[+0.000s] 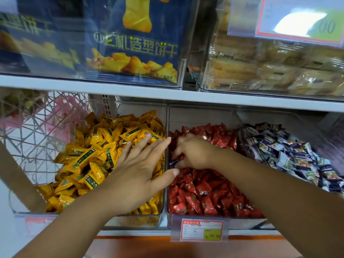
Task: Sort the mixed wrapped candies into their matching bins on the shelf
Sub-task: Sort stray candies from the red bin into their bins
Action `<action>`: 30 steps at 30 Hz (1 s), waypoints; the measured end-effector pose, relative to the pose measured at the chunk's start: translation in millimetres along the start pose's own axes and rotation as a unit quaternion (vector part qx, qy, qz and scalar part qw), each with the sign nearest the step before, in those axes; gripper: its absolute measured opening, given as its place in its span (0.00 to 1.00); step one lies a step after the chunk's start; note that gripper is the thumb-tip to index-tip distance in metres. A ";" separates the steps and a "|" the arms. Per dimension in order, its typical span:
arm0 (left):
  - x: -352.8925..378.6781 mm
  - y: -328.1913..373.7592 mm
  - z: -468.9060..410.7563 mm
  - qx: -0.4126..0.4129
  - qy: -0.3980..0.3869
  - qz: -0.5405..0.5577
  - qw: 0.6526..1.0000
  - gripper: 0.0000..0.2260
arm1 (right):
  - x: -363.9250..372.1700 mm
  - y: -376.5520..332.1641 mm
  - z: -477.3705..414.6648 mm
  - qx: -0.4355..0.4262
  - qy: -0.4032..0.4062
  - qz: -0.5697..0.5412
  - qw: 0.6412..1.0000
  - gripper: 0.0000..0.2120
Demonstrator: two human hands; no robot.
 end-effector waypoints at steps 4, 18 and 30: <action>0.4 2.2 1.3 -0.002 0.019 0.001 1.000 0.33 | -12.1 11.8 25.2 0.075 0.148 -0.238 0.957 0.08; 6.4 5.8 21.2 0.025 0.058 -0.036 0.997 0.42 | -49.7 20.1 124.4 0.213 0.381 -0.273 0.857 0.05; 8.9 20.1 8.4 0.001 0.053 -0.073 0.996 0.42 | -24.0 87.8 180.9 0.411 0.360 -0.197 0.814 0.18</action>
Point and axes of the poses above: each hand's wrist, its own z-axis away from the middle knuckle, its own x-axis out of the palm, y = z × x, the point moved 1 cm from there along -z, towards the middle knuckle, and after that the axes turned 3 degrees about y, right-handed, at the moved point
